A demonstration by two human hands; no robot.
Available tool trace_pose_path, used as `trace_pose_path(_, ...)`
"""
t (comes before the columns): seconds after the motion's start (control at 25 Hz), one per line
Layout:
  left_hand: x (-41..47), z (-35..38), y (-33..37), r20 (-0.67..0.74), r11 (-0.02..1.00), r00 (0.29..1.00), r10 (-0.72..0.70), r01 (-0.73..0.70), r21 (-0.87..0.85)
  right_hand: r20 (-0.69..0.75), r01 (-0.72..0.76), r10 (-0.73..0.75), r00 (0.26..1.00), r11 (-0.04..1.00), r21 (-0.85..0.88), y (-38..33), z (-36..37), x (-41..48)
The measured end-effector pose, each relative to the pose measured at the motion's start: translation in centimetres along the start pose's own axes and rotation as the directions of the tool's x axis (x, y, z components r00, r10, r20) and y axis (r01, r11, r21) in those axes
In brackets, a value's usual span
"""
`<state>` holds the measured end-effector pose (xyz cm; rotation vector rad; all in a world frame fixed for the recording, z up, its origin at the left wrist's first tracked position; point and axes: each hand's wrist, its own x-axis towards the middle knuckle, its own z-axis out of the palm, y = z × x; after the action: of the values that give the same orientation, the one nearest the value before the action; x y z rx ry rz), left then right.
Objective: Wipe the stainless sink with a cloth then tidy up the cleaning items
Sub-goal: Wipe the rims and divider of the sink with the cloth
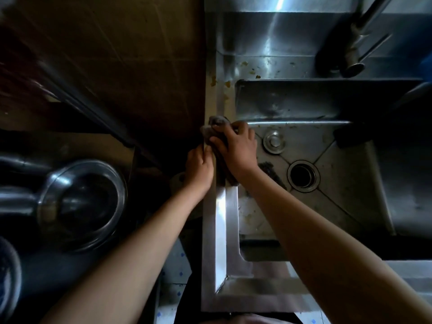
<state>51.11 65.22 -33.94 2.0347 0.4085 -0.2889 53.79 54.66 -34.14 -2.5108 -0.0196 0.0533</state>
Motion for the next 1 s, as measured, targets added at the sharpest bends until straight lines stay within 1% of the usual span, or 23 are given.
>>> trace_pose_path(0.16,1.9,0.2,1.1,-0.026,0.995,1.0,0.002,0.001,0.104,-0.036,-0.004,0.004,0.999,1.0,-0.011,0.2,0.0,3.4)
trace_pose_path(0.36,4.7,0.2,2.9,-0.041,0.98,0.998,0.036,-0.027,0.199,-0.067,0.027,-0.028,0.997,1.0,-0.011,0.8,0.3,7.0)
trace_pose_path(0.48,5.0,0.5,2.5,-0.039,0.981,0.997,0.074,-0.065,0.184,-0.074,-0.004,0.003,0.997,1.0,-0.004,1.0,0.1,9.6)
trace_pose_path(0.64,4.8,0.6,2.2,-0.071,0.977,0.989,0.132,-0.118,0.177,-0.078,-0.058,0.06,0.995,0.998,0.026,1.3,0.1,11.8)
trace_pose_path(0.72,4.8,0.6,2.3,-0.068,0.97,0.989,0.131,-0.113,0.217,-0.083,-0.075,0.077,0.994,0.997,0.023,1.1,0.1,11.9)
trace_pose_path(0.84,4.7,0.6,2.5,-0.076,0.961,0.993,0.09,-0.066,0.268,-0.076,-0.084,0.088,0.993,0.995,0.046,0.8,-0.1,10.2)
trace_pose_path(1.0,4.9,0.6,2.6,-0.097,0.969,0.994,0.042,-0.017,0.247,-0.069,-0.06,0.065,0.995,0.996,0.066,0.9,0.2,6.2)
